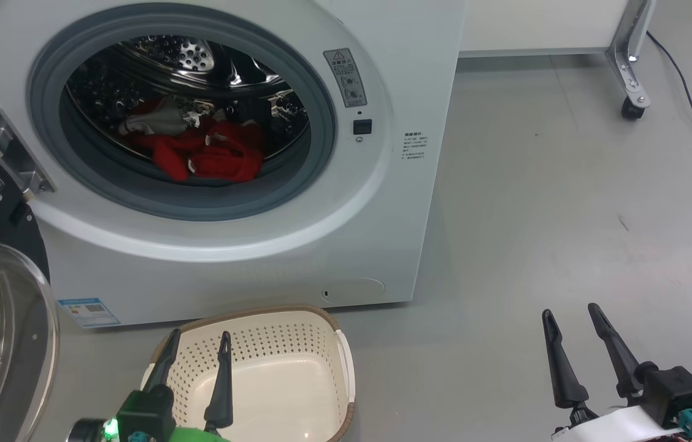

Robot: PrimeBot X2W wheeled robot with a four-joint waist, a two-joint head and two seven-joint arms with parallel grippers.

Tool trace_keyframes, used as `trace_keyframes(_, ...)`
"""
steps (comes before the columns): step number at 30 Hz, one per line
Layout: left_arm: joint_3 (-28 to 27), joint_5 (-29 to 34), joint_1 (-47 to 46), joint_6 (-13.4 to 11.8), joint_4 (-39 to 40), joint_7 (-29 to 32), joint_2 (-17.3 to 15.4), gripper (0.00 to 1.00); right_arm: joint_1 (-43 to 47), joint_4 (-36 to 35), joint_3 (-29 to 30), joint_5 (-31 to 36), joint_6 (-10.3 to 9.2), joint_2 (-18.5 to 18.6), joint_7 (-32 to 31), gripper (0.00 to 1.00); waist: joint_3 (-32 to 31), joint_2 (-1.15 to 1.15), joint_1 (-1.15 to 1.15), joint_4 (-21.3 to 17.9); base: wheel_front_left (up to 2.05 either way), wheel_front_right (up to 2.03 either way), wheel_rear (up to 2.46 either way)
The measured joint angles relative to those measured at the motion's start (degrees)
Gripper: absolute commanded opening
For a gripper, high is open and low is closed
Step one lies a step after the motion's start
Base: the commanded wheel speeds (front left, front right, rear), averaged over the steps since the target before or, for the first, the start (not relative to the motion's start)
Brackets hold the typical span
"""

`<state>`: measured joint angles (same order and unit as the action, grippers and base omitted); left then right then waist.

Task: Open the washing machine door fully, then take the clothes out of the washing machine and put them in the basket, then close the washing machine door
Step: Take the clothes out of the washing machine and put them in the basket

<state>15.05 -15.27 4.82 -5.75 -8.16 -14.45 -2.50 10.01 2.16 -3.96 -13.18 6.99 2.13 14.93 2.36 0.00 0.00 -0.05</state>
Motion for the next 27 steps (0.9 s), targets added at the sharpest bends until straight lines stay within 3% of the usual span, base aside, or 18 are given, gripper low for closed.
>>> trace_keyframes(14,2.9,-0.8,-9.6,0.2,-0.7,1.0,0.0,1.0,-1.4,-2.4,-0.7,0.3,0.0,0.0,0.0,1.0,6.6,0.0,0.0,-0.4,0.0,0.0,0.0)
trace_keyframes(21,3.7,-3.0,-17.5,1.0,-4.0,4.5,0.1,1.0,-4.7,-3.8,-0.8,0.6,0.0,0.4,0.0,1.0,11.6,0.0,0.0,-1.0,0.0,0.0,0.0)
trace_keyframes(27,3.8,-5.0,-25.6,2.9,-8.2,11.3,0.2,1.0,-7.9,-4.7,-1.9,0.6,0.0,0.4,0.0,1.0,16.9,0.0,0.0,-2.1,0.0,0.0,0.0)
